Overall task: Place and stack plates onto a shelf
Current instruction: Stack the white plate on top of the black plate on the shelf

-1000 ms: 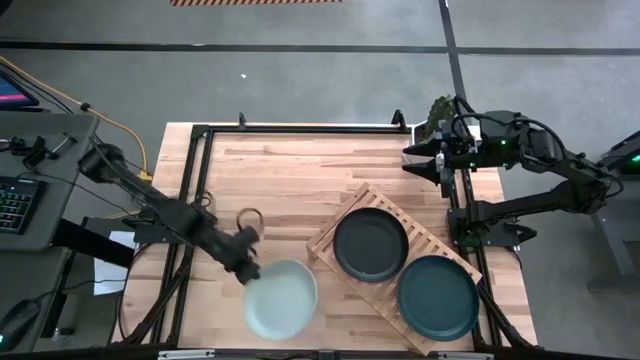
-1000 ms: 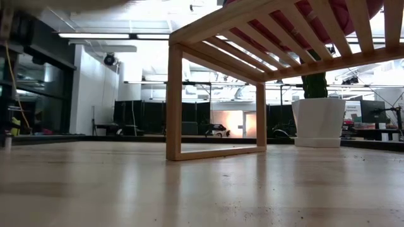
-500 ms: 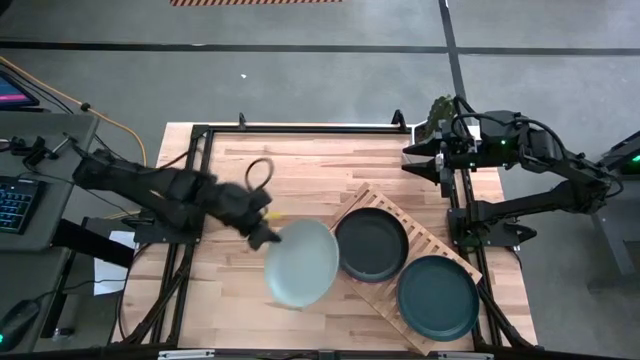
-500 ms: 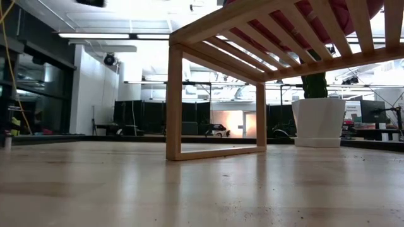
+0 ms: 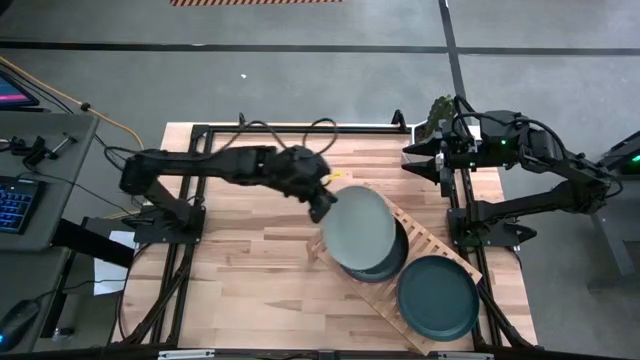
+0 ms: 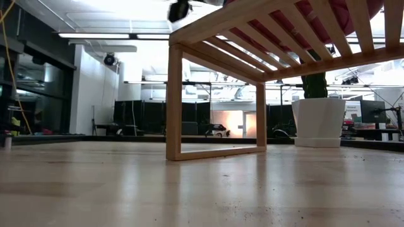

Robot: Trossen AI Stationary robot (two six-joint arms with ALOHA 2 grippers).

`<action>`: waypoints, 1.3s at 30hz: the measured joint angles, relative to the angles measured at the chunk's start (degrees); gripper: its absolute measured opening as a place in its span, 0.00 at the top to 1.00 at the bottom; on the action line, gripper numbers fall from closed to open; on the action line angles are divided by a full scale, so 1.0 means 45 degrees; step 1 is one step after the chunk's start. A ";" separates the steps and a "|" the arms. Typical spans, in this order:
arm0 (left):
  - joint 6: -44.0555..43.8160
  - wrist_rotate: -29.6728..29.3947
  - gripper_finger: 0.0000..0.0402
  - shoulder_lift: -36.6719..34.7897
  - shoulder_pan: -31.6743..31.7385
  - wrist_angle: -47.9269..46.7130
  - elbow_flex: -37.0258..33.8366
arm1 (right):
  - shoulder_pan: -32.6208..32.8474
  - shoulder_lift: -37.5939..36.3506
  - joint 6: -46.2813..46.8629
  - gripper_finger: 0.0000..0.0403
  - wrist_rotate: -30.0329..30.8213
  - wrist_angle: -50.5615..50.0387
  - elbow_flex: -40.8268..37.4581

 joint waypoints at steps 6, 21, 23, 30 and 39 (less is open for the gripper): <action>0.0382 0.0000 1.00 0.1305 -0.0023 0.1678 0.0523 | -0.0001 -0.0001 0.0004 0.46 0.0003 0.0000 0.0000; 0.0190 -0.0221 0.99 0.1654 -0.0537 0.1420 0.0518 | 0.0000 0.0000 -0.0098 0.46 0.0010 0.0000 0.0000; 0.0200 -0.0402 0.98 0.1655 -0.0671 0.1236 0.0518 | 0.0000 0.0000 -0.0098 0.46 0.0010 -0.0005 0.0000; 0.0399 -0.1316 0.96 0.1835 -0.0873 0.0908 0.0514 | -0.0003 0.0000 -0.0098 0.46 0.0010 -0.0005 0.0000; 0.0496 -0.1405 0.96 0.1902 -0.0868 0.0878 0.0513 | 0.0000 0.0000 -0.0098 0.46 0.0006 -0.0005 0.0000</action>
